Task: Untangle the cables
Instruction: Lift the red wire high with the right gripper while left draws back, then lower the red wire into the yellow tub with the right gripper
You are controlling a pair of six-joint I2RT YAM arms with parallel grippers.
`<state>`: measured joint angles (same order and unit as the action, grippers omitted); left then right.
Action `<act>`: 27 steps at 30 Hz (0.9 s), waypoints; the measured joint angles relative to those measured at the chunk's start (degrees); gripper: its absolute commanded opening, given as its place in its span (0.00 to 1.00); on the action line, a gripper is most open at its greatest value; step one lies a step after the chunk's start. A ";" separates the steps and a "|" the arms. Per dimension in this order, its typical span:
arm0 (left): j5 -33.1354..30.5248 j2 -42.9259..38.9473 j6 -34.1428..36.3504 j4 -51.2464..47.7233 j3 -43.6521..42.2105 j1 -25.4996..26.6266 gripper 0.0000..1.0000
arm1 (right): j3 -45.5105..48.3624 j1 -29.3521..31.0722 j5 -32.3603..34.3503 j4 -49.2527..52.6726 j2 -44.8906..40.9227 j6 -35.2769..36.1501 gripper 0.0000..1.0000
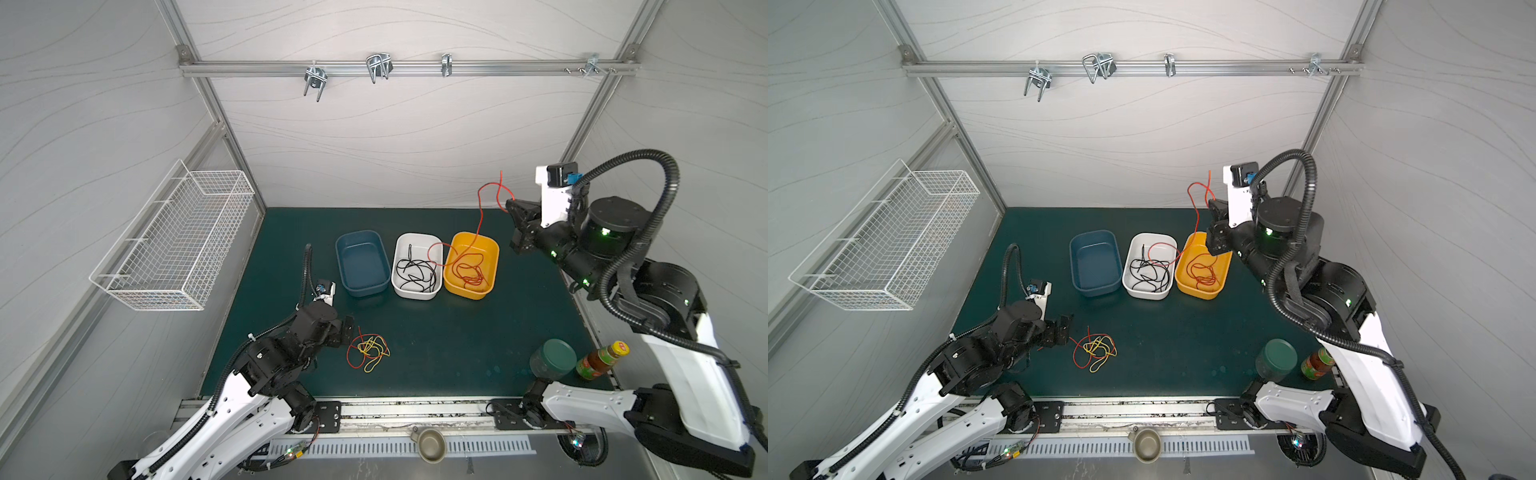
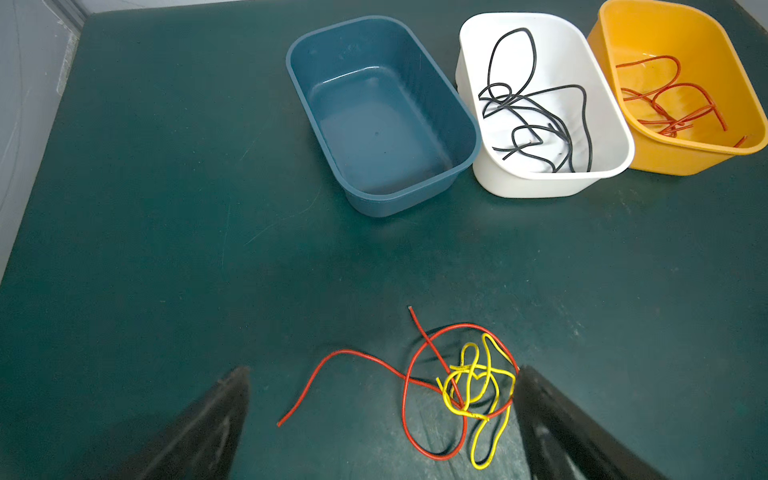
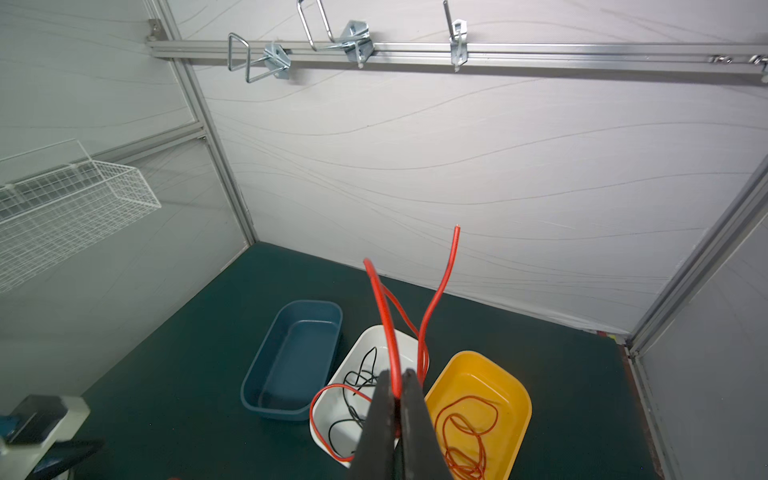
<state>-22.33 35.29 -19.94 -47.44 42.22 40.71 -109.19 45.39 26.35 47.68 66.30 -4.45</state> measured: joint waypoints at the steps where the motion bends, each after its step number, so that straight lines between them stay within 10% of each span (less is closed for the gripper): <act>1: -0.02 0.24 0.02 0.00 0.00 0.02 1.00 | -1.36 -1.62 -0.83 0.13 1.09 0.09 0.00; 27: -0.26 3.08 0.02 0.48 -0.04 0.98 1.00 | 10.38 -18.53 1.55 -10.91 10.62 1.27 0.00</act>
<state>-22.59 38.37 -19.92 -46.96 42.17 41.69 -98.80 26.85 27.90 36.77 76.93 -3.18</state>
